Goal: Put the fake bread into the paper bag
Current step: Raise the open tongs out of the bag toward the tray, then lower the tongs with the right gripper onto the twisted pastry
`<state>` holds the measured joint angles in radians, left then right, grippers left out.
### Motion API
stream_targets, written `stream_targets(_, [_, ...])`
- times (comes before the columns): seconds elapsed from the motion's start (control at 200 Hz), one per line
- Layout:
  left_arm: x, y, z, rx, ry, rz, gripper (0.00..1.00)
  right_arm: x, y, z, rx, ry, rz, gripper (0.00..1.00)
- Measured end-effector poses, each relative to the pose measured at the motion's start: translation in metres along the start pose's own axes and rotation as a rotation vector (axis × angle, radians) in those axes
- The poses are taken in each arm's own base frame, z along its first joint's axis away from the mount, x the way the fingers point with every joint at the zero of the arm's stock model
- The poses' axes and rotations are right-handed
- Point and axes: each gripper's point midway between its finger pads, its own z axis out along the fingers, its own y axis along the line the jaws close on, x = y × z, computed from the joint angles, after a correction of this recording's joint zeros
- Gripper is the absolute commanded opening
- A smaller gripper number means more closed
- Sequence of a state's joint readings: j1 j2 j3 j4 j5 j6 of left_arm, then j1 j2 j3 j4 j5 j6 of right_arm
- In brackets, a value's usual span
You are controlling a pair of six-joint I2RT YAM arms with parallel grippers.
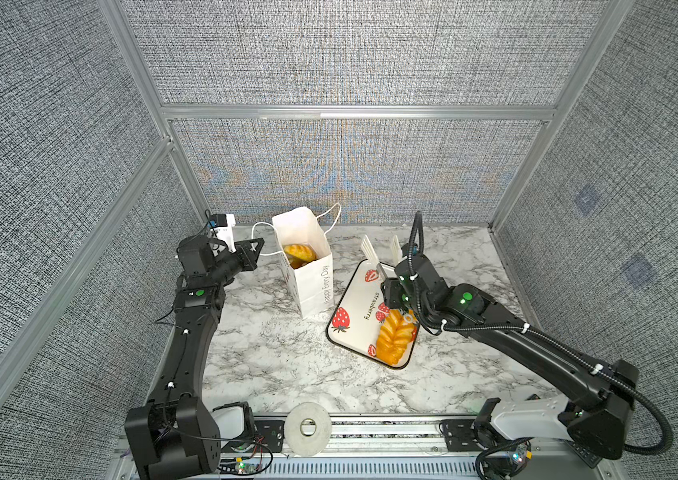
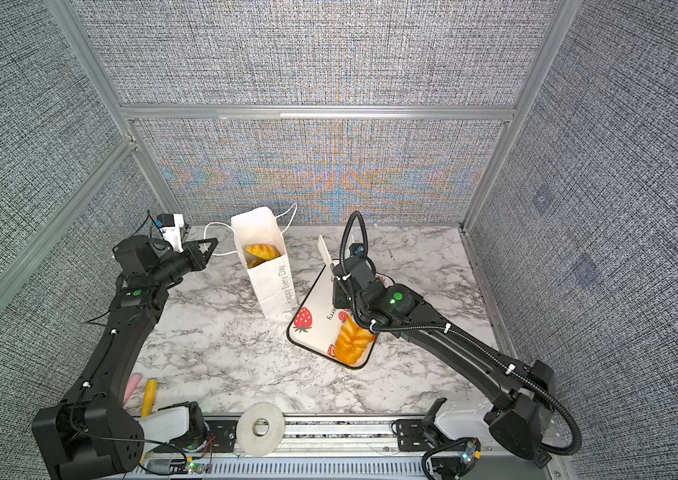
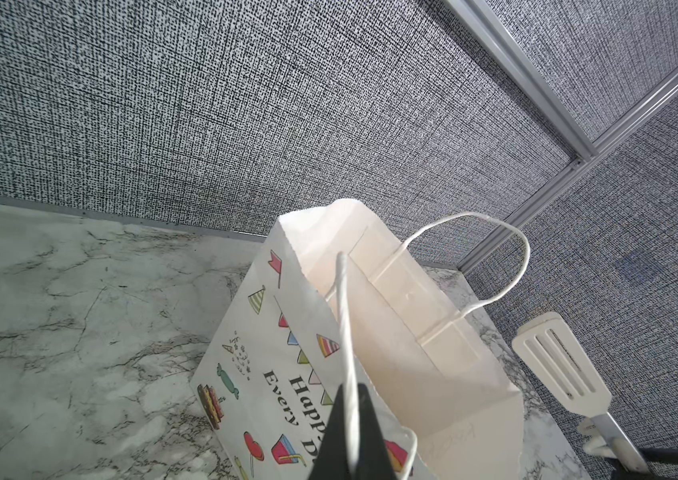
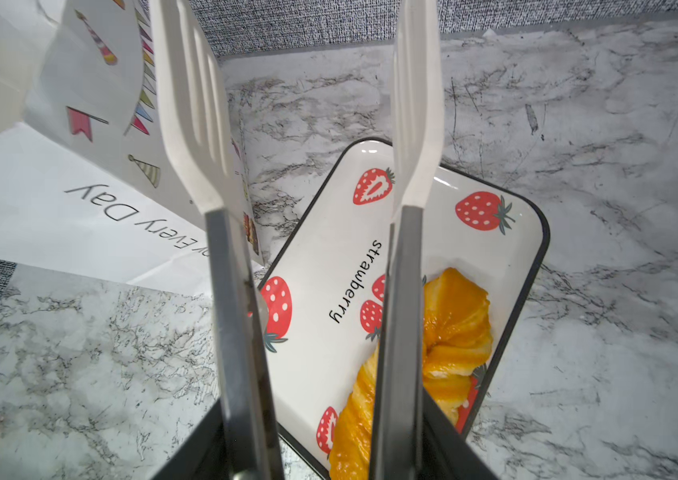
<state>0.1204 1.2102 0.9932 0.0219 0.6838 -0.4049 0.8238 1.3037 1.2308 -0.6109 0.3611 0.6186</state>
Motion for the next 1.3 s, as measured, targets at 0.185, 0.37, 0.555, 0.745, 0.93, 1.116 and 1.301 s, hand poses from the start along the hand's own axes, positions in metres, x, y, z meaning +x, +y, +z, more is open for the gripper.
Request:
stream_targets(0.185, [0.0, 0.001, 0.001, 0.0, 0.001, -0.008, 0.0, 0.025, -0.019, 0.006, 0.045, 0.052, 0.028, 0.54])
stream_targets(0.37, [0.0, 0.001, 0.001, 0.0, 0.0, -0.008, 0.0, 0.051, -0.036, 0.01, 0.089, 0.106, 0.063, 0.54])
stream_targets(0.555, [0.002, 0.002, 0.002, 0.004, 0.003, -0.015, 0.0, 0.078, -0.052, 0.01, 0.131, 0.166, 0.098, 0.52])
stream_targets(0.745, [0.001, 0.001, 0.003, 0.009, 0.0, -0.012, 0.0, 0.102, -0.071, 0.002, 0.153, 0.188, 0.145, 0.51])
stream_targets(0.93, [0.0, 0.0, 0.003, 0.015, -0.004, -0.007, 0.0, 0.127, -0.087, -0.004, 0.175, 0.224, 0.178, 0.5])
stream_targets(1.116, [0.0, -0.001, 0.003, 0.018, -0.003, -0.007, 0.0, 0.143, -0.092, -0.008, 0.17, 0.256, 0.211, 0.49])
stream_targets(1.301, [0.0, -0.001, 0.003, 0.021, -0.002, -0.007, 0.0, 0.157, -0.091, -0.013, 0.14, 0.282, 0.237, 0.44])
